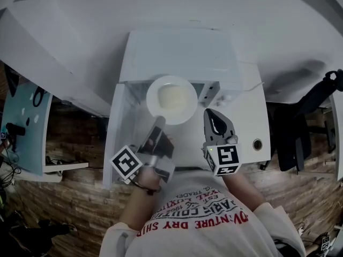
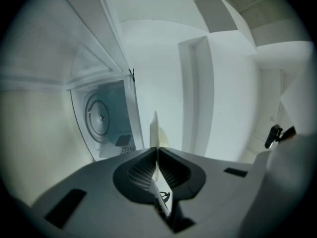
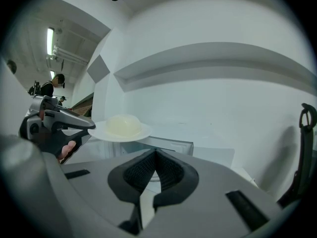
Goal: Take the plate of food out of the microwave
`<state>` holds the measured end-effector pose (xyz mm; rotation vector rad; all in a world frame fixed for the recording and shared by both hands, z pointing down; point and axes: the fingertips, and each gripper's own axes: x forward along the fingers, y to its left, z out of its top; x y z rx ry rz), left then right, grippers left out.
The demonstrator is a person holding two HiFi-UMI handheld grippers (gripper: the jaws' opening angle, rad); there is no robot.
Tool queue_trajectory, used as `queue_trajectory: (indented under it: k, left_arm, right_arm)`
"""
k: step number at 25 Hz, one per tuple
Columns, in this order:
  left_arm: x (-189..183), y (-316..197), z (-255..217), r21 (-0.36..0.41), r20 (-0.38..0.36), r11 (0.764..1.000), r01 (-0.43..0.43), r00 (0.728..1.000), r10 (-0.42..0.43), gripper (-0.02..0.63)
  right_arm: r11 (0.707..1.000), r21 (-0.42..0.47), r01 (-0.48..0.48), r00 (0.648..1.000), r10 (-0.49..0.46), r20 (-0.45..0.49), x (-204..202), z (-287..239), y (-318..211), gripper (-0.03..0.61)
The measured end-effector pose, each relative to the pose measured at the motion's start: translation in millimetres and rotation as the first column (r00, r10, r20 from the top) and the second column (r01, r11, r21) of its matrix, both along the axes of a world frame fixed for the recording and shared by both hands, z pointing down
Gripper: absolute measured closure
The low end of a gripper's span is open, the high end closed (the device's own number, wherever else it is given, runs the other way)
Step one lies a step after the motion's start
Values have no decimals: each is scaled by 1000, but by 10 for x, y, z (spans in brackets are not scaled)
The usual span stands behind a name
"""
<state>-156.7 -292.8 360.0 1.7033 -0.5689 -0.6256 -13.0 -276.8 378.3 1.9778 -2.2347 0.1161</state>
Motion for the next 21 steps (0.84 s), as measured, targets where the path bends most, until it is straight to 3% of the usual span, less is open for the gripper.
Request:
queue_trajectory:
  k: [21]
  left_arm:
    - [65,-70,67,-23,-19,1000,-11,1000,11,597]
  right_arm:
    - [1000,-27,-4,1000,4,-19,42,60,-61,566]
